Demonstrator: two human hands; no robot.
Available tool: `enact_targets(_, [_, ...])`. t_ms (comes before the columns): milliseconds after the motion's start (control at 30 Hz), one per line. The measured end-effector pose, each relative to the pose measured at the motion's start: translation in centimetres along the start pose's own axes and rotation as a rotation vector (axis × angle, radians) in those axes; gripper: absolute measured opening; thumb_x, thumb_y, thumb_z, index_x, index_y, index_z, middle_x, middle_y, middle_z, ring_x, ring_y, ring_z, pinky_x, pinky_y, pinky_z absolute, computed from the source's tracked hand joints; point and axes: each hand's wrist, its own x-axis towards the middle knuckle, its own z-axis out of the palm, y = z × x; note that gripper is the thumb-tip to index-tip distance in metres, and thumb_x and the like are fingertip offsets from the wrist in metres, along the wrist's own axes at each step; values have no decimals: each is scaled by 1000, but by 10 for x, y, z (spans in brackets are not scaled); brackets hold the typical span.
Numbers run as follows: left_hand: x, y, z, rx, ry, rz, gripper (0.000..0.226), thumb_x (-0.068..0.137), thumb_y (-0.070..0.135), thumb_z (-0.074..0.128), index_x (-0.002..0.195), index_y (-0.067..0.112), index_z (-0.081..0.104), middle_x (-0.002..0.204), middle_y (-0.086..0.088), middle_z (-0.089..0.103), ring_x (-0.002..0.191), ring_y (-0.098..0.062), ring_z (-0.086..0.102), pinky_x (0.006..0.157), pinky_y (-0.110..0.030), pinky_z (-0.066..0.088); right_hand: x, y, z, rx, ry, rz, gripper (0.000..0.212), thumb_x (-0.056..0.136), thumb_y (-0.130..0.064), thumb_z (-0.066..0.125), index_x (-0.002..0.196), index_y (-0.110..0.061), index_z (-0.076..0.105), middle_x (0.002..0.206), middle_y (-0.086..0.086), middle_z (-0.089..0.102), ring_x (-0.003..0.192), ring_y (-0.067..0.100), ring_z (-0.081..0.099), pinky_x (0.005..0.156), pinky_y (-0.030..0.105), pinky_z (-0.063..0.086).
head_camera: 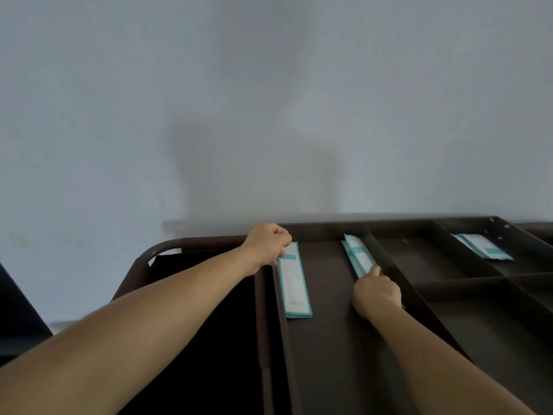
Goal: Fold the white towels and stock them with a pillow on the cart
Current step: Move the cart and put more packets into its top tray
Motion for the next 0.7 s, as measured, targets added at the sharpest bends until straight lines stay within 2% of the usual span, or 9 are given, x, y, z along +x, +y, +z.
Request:
enact_targets(67, [-2,0,-2,7,-4,-1,21,92,13,55,108,4,65,110,-14,67,77,-15,60,56,-25,47,0,1,-3,4,13,-5,55,98,-20,44,149,-3,34,155,18,20,122,31,50,94,39,49])
enact_targets(167, [-3,-2,-7,79,-28,40,12,90,14,56,96,9,65,95,-4,59,76,-18,54,63,-28,44,-3,-5,-11,-13,98,-12,55,98,-20,41,149,-2,34,153,15,26,120,29,50,92,37,45])
enact_targets(233, [-5,-5,-15,174,-26,78,4,89,16,57,89,13,61,85,-2,57,74,-15,52,68,-28,43,-6,-17,-23,-27,162,-46,49,98,-22,40,144,-5,42,147,11,35,122,27,48,94,37,43])
enact_targets(300, [-9,-11,-28,237,-7,94,2,89,18,60,89,16,59,84,-4,59,77,-14,52,72,-28,43,-10,-35,-40,-27,215,-103,45,96,-29,41,137,-12,51,141,7,41,126,27,45,98,39,41])
enact_targets(400, [-18,-24,-59,298,7,82,8,91,22,61,95,14,61,98,-4,63,95,-20,58,87,-32,46,-21,-74,-71,-28,262,-204,44,96,-35,43,133,-14,55,136,8,45,127,29,43,101,43,37])
enact_targets(467, [-25,-35,-88,323,30,60,24,92,25,61,111,11,66,109,-5,65,105,-23,60,96,-35,48,-33,-106,-92,-1,272,-266,44,97,-35,40,133,-12,53,137,10,45,127,30,42,101,45,37])
enact_targets(600, [-44,-67,-164,419,123,55,38,93,29,60,126,11,59,127,-8,60,115,-25,57,101,-34,46,-68,-188,-133,85,345,-404,43,98,-32,36,130,-9,54,133,11,46,123,32,43,99,45,39])
enact_targets(700, [-65,-102,-235,484,185,40,44,93,33,59,132,12,56,132,-6,58,119,-24,55,101,-35,45,-102,-262,-151,100,359,-497,41,97,-33,38,127,-9,54,131,12,47,121,31,44,100,45,39])
